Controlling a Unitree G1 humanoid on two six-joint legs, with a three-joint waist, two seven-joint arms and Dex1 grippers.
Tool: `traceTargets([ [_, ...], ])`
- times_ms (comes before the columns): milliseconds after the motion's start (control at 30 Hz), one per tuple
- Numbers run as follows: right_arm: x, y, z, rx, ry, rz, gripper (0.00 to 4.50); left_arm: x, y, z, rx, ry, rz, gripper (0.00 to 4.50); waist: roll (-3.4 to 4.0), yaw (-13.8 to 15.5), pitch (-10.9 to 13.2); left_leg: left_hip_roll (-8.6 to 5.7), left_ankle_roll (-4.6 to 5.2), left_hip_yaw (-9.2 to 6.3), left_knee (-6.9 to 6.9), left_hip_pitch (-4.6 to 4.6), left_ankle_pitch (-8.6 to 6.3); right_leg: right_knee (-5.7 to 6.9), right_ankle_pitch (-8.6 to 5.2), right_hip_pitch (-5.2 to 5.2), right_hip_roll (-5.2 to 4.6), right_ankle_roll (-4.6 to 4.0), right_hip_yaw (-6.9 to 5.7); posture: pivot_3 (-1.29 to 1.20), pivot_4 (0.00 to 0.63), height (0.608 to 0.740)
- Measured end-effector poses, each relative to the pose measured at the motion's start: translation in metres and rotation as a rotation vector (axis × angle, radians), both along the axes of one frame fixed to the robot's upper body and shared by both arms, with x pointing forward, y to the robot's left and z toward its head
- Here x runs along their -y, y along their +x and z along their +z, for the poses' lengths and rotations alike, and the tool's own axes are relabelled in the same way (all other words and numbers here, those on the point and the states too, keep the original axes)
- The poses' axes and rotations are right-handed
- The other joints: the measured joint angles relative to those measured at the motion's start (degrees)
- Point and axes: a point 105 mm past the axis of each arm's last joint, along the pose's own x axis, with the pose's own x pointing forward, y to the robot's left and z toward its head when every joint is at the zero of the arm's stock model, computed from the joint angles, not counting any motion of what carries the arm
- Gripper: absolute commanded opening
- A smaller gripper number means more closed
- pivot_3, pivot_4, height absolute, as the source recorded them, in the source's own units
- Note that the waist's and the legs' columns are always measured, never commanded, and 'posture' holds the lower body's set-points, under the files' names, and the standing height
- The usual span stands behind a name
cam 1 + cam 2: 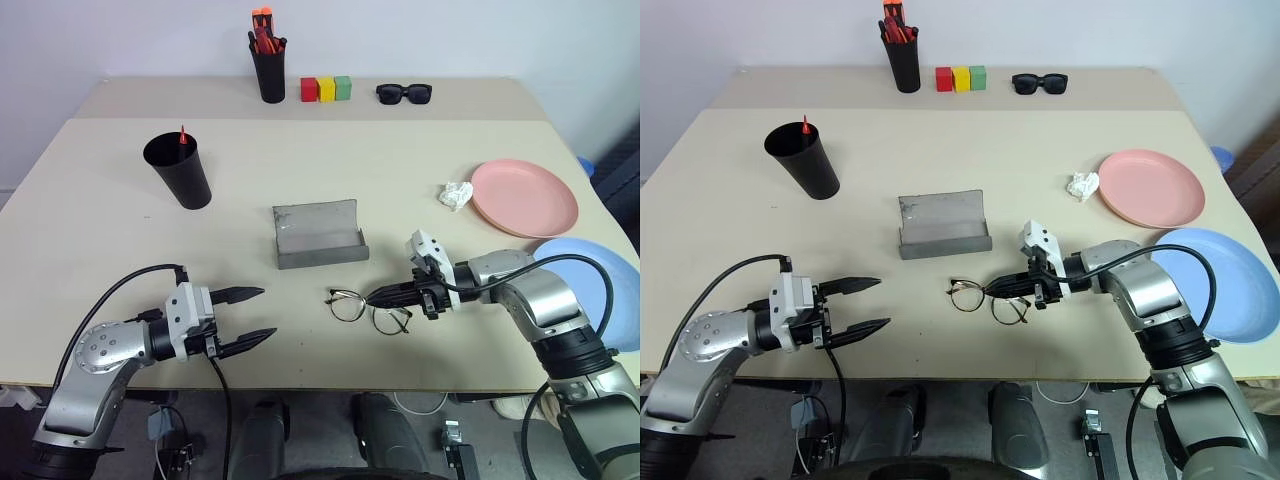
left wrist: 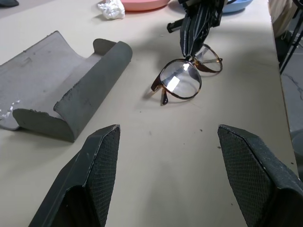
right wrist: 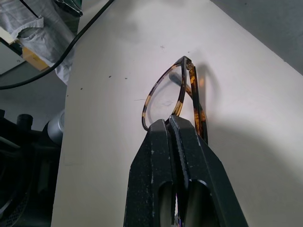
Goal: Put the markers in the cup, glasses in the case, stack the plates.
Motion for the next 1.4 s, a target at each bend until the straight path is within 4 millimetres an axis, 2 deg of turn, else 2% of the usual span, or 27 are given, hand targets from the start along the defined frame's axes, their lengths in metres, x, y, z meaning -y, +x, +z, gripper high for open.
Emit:
traceTargets([
  [33,0.001,0.000,0.000,-0.003,-0.002,-0.001,0.08,0.000,0.000,0.000,0.000,0.000,0.001,3.36,0.00,0.0,0.0,0.00,0.00,0.00,0.00,0.00,0.00,0.00,0.00,0.00,0.00,0.00,0.00,0.00,0.150,0.740],
  [133,0.001,-0.001,0.000,-0.006,-0.002,0.004,0.88,0.000,0.002,0.001,0.001,-0.001,0.007,3.36,0.00,0.0,0.0,0.00,0.00,0.00,0.00,0.00,0.00,0.00,0.00,0.00,0.00,0.00,0.00,0.00,0.150,0.740],
  [167,0.001,-0.001,0.000,-0.007,-0.001,0.005,1.46,0.000,0.002,0.002,0.003,-0.001,0.009,3.36,0.00,0.0,0.0,0.00,0.00,0.00,0.00,0.00,0.00,0.00,0.00,0.00,0.00,0.00,0.00,0.00,0.150,0.740],
  [267,0.001,0.000,0.000,0.001,-0.002,0.003,2.71,0.002,0.005,0.006,0.012,-0.001,0.009,3.36,0.00,0.0,0.0,0.00,0.00,0.00,0.00,0.00,0.00,0.00,0.00,0.00,0.00,0.00,0.00,0.00,0.150,0.740],
  [633,0.002,0.000,0.001,0.008,-0.005,-0.003,2.71,0.004,0.003,0.006,0.002,0.003,0.004,3.36,0.00,0.0,0.0,0.00,0.00,0.00,0.00,0.00,0.00,0.00,0.00,0.00,0.00,0.00,0.00,0.00,0.150,0.740],
  [867,0.011,-0.006,-0.007,-0.042,-0.020,-0.010,2.71,0.003,0.000,0.003,-0.001,0.002,0.001,3.36,0.00,0.0,0.0,0.00,0.00,0.00,0.00,0.01,0.00,0.01,0.00,0.00,0.00,0.00,0.00,0.00,0.150,0.740],
  [1400,0.009,-0.009,-0.008,-0.062,-0.016,-0.006,2.71,0.005,0.003,0.009,0.006,0.010,0.000,3.36,0.00,0.0,0.0,0.00,0.00,0.00,0.00,0.01,0.00,0.00,0.00,0.00,0.00,0.00,0.00,0.00,0.150,0.740],
])
